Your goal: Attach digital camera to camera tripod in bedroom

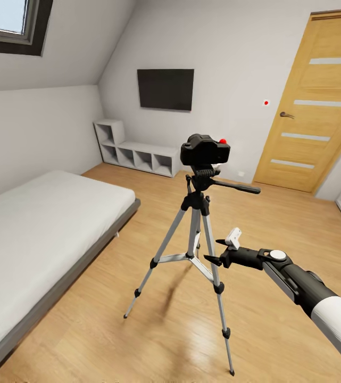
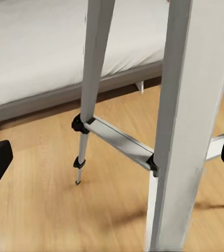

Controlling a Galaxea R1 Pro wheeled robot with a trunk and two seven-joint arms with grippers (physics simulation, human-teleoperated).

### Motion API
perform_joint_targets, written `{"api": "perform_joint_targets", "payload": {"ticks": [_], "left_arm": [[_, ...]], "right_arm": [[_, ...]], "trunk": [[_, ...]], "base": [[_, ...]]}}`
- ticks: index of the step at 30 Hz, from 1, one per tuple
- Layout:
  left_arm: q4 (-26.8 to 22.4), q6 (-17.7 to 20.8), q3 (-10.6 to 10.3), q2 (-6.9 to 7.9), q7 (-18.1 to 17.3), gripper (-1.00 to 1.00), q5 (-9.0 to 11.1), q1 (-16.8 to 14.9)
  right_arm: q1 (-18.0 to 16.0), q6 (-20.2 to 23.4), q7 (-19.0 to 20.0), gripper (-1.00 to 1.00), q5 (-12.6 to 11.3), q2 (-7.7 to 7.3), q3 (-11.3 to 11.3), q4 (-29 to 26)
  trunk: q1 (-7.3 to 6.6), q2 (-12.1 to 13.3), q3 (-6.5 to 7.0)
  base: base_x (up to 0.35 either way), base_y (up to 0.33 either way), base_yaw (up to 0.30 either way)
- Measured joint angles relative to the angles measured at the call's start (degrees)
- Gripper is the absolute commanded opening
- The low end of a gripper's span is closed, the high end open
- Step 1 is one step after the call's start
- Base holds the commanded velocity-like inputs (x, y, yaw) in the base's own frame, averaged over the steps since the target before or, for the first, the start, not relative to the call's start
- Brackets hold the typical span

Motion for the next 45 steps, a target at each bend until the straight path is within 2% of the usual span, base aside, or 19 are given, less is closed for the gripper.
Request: {"api": "perform_joint_targets", "payload": {"ticks": [40, 42, 45], "left_arm": [[0.0, 0.0, 0.1, 0.06, 0.0, 1.00, 0.0, 0.0], [0.0, 0.0, 0.1, 0.06, 0.0, 1.00, 0.0, 0.0], [0.0, 0.0, 0.1, 0.06, 0.0, 1.00, 0.0, 0.0]], "right_arm": [[0.0, 0.0, -0.1, 1.00, 0.0, 0.14, 0.0, 1.1], [0.0, 0.0, -0.4, 1.00, 0.0, 0.08, -0.1, 6.9], [0.0, -0.1, -0.7, 1.00, 0.0, 0.05, -0.3, 11.8]], "trunk": [[-0.03, 0.0, 0.00], [-0.02, 0.0, -0.01], [-0.03, 0.0, 0.00]], "base": [[-0.021, 0.000, 0.000], [0.000, 0.000, 0.000], [0.000, 0.000, 0.000]]}}
